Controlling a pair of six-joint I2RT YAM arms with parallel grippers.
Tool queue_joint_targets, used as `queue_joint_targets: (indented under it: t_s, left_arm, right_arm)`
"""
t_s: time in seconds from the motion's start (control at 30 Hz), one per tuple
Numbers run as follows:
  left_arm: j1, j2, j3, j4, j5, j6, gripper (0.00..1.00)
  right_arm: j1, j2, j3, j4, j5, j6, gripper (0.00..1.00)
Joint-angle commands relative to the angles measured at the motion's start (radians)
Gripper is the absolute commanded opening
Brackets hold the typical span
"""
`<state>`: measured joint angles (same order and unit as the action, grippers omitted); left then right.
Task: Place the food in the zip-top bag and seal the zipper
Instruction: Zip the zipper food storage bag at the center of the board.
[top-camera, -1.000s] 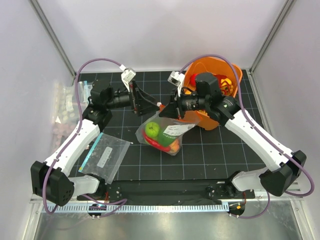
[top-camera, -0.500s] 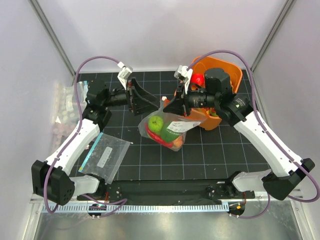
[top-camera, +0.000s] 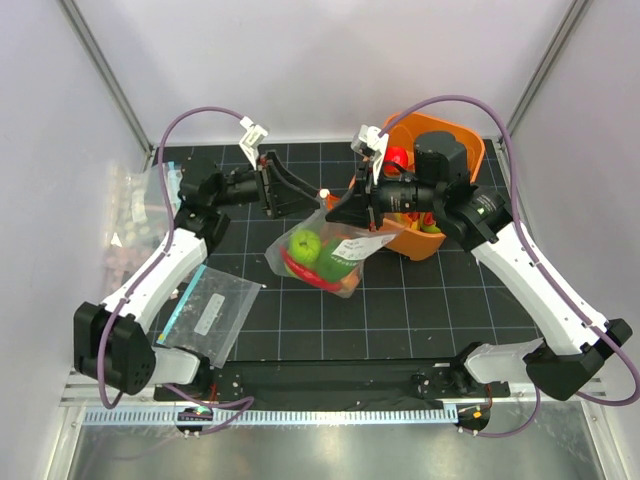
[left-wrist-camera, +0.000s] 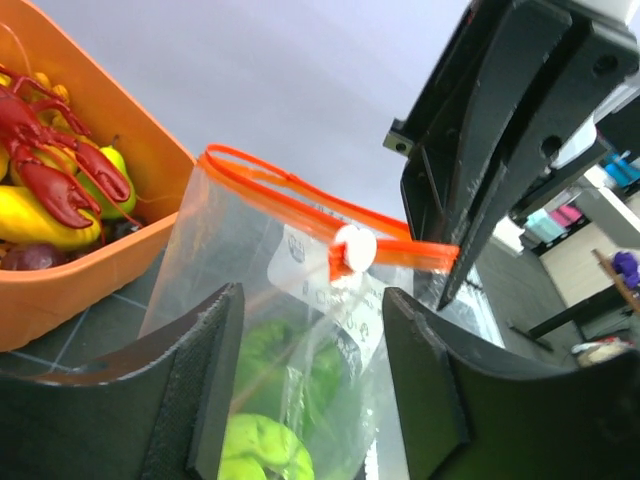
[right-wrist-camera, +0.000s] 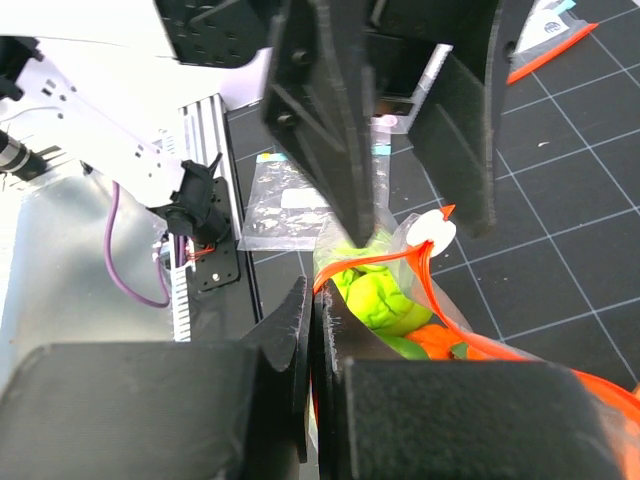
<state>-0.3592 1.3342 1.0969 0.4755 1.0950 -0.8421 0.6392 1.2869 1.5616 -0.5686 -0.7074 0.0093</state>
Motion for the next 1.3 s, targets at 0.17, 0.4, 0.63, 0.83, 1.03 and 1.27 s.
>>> queue_joint_targets:
  t_s: [0.17, 0.4, 0.63, 0.83, 1.03, 1.27]
  left_arm:
    - [0.005, 0.060, 0.038, 0.273, 0.008, -0.189, 0.33]
    - [0.005, 0.051, 0.027, 0.299, 0.060, -0.183, 0.00]
    - [0.006, 0.062, 0.037, 0.289, 0.055, -0.169, 0.13]
    - [0.005, 0.089, 0.034, 0.259, 0.071, -0.193, 0.60]
    - [0.005, 0.088, 0.035, 0.264, 0.062, -0.189, 0.60]
    - [-0.020, 0.089, 0.027, 0.270, 0.057, -0.190, 0.61]
  right_arm:
    - [-0.003, -0.035, 0.037, 0.061, -0.029, 0.011, 0.01]
    - [-0.003, -0.031, 0.020, 0.072, 0.020, 0.014, 0.01]
    - [-0.001, -0.040, -0.012, 0.076, 0.025, 0.023, 0.01]
    - [-0.004, -0.035, 0.005, 0.067, 0.014, 0.024, 0.01]
    - [-0.003, -0.037, 0.005, 0.081, 0.013, 0.035, 0.01]
    - [-0.003, -0.034, 0.009, 0.082, 0.011, 0.037, 0.01]
